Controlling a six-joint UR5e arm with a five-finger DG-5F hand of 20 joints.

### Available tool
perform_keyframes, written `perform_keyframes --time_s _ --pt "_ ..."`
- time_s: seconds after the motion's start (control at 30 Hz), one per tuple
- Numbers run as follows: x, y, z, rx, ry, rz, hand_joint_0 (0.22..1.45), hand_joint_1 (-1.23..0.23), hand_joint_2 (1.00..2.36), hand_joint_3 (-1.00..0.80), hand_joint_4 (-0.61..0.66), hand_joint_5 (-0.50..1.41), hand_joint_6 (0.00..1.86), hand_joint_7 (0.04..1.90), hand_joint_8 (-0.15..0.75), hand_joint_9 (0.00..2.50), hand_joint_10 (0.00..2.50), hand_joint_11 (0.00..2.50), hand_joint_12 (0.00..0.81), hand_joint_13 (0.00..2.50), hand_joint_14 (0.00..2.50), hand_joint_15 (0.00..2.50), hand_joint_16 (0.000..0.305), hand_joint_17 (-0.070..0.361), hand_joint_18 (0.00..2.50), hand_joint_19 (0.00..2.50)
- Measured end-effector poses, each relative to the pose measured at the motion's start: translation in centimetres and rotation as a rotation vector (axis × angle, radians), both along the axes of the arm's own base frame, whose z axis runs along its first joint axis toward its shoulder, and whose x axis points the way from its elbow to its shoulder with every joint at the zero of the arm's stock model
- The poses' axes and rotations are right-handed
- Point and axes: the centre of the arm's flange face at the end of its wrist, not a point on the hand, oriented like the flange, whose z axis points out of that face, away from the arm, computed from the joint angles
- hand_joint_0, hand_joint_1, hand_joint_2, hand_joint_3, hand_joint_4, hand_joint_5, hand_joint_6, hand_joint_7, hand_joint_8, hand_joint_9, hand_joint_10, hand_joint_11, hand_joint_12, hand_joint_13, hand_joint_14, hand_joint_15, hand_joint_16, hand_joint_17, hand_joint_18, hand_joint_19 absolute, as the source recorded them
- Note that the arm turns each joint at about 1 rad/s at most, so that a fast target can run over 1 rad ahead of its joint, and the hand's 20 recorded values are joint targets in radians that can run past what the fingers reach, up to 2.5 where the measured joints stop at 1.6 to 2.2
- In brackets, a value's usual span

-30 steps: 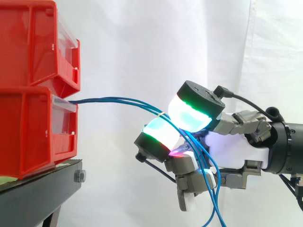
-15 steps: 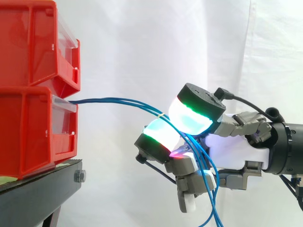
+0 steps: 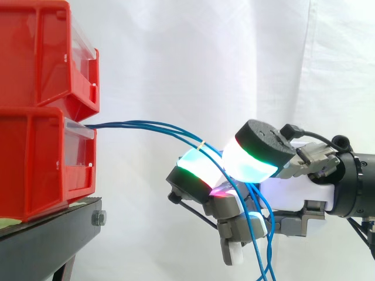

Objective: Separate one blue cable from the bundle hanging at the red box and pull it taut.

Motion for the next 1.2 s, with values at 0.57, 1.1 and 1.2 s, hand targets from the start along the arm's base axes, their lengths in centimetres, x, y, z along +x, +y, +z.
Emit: perform_keyframes --time_s 0.57,1.1,1.2 --pt "-0.04 0.08 -0.05 0.001 0.006 0.001 0.63 -0.70 1.00 -0.46 0.16 -0.13 0.79 1.17 0.384 1.16 0.02 1.13 0.398 1.16 0.02 1.08 0.042 0.094 1.11 0.67" --pt "-0.02 0.18 -0.05 0.001 0.006 0.000 0.61 -0.80 1.01 -0.42 0.16 -0.16 0.87 1.10 0.386 1.10 0.02 1.14 0.405 1.11 0.02 1.08 0.043 0.096 1.09 0.67" --pt "-0.02 0.15 -0.05 0.001 0.006 -0.003 0.58 -0.66 1.00 -0.50 0.17 -0.15 0.85 1.10 0.389 1.12 0.02 1.12 0.404 1.10 0.02 1.08 0.043 0.096 1.09 0.68"
